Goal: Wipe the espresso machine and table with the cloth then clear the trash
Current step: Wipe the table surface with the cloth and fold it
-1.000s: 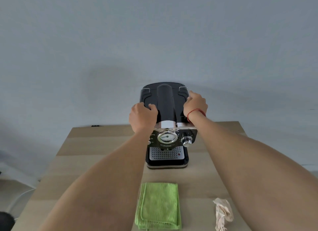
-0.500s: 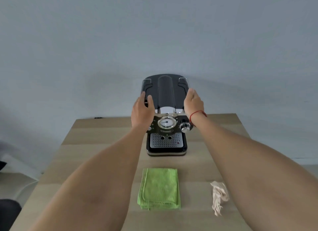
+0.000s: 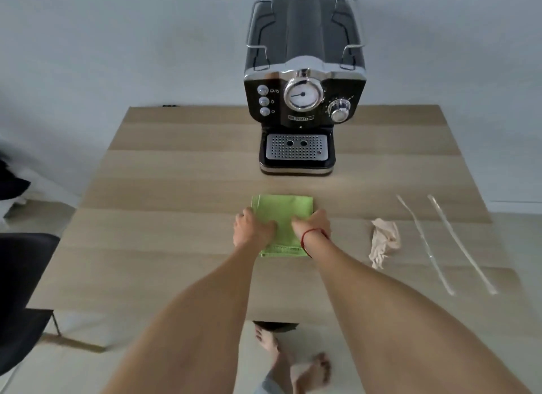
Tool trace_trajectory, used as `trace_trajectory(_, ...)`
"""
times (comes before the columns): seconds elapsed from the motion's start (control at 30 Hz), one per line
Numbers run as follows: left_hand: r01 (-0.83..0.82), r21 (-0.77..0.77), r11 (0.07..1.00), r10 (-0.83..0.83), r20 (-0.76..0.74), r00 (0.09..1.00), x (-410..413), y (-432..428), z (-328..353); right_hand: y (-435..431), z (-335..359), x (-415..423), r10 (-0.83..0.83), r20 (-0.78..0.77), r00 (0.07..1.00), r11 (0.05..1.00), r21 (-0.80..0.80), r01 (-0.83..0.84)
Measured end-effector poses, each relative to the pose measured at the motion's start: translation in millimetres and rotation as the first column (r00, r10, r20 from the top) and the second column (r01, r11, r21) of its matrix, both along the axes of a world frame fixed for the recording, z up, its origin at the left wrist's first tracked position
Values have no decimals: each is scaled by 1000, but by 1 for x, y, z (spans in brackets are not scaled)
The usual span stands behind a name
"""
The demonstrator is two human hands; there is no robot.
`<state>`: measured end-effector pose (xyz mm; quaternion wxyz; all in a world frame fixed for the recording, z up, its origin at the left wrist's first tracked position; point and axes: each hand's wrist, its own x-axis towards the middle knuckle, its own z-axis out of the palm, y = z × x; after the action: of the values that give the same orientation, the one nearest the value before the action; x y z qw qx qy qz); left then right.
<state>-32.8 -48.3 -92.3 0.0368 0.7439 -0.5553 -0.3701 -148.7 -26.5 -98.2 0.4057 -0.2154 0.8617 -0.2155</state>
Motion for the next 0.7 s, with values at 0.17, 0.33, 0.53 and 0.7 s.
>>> trace_trajectory(0.17, -34, 90, 995, 39, -59, 998, 5, -6, -1, -7, -1, 8, 135, 66, 989, 991, 16, -136)
trace_trajectory(0.33, -155, 29, 987, 158, -189, 969, 24, -22, 15, -27, 21, 32, 242, 144, 960, 965, -140, -222)
trace_trajectory(0.53, -239, -110, 965, 196, -305, 932, 68, -87, 43, -98, 41, 73, 259, 67, 963, 939, -251, -235)
trace_trajectory(0.7, -218, -158, 963, 157, -327, 932, 95, -166, 45, -170, 41, 97, 191, -34, 981, 948, -255, -193)
